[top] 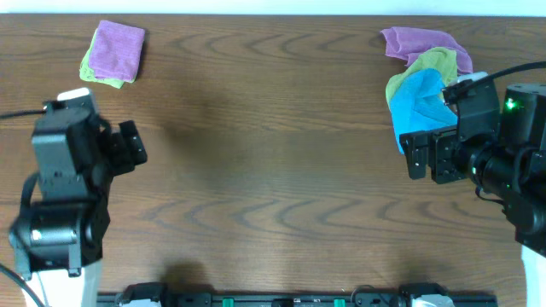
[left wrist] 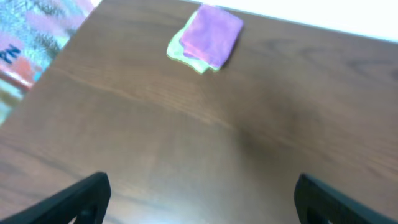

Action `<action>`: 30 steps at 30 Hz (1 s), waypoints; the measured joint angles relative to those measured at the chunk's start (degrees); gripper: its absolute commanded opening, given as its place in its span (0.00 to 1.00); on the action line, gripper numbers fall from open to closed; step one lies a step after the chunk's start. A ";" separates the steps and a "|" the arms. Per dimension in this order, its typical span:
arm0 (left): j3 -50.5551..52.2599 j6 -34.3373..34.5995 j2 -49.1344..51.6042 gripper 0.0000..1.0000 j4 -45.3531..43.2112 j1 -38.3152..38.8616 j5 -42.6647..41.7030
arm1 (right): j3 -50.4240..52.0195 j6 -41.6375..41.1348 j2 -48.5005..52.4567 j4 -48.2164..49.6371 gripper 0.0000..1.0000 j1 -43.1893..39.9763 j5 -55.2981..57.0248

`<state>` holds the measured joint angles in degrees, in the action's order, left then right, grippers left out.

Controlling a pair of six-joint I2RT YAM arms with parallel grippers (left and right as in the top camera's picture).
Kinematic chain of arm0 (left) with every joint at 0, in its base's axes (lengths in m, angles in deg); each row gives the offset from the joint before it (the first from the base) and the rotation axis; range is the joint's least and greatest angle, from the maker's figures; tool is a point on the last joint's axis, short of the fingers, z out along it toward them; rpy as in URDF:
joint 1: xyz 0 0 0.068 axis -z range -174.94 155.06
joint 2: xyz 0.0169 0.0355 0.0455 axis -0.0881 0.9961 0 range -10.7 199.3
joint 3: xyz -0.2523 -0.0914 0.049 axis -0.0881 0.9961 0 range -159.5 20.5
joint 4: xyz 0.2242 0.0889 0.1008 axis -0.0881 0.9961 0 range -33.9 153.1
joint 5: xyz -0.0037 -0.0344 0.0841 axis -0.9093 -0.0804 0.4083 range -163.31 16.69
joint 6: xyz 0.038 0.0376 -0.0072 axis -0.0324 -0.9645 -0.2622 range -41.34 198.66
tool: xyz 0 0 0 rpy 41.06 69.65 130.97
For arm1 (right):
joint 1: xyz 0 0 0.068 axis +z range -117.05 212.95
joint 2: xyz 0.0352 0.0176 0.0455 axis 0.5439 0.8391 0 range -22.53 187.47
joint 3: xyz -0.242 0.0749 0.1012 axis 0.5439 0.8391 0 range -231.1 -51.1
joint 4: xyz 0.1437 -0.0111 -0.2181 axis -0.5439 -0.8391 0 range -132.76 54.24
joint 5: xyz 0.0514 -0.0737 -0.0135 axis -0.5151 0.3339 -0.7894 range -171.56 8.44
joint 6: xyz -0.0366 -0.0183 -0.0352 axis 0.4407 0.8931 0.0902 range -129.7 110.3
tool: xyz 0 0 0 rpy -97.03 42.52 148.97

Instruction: Fold the cloth

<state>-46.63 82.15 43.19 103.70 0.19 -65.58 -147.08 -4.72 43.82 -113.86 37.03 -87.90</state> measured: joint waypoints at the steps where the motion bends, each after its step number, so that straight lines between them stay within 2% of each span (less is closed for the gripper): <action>1: 4.57 -1.11 -2.54 0.95 -4.61 -2.10 -1.49 | 0.02 -0.02 0.00 -0.02 0.99 0.00 0.00; 6: 21.66 -3.48 -15.04 0.95 -14.49 -5.33 -5.95 | 0.11 -0.11 0.00 -0.02 0.99 0.00 0.00; 13: 39.67 -3.72 -30.34 0.95 -19.71 -3.96 -8.44 | 0.13 -0.13 -0.02 0.07 0.99 0.00 0.00; 19: 49.16 -2.27 -39.85 0.95 -20.79 -1.42 -8.87 | 0.15 -0.13 -0.04 0.02 0.99 0.00 0.00; 30: 57.83 0.44 -48.52 0.95 -21.05 0.98 -8.61 | 0.15 -0.13 -0.04 -0.04 0.99 0.00 -0.02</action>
<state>11.20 82.59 -5.34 82.65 1.18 -74.19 -146.93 -4.86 43.77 -113.91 37.03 -87.93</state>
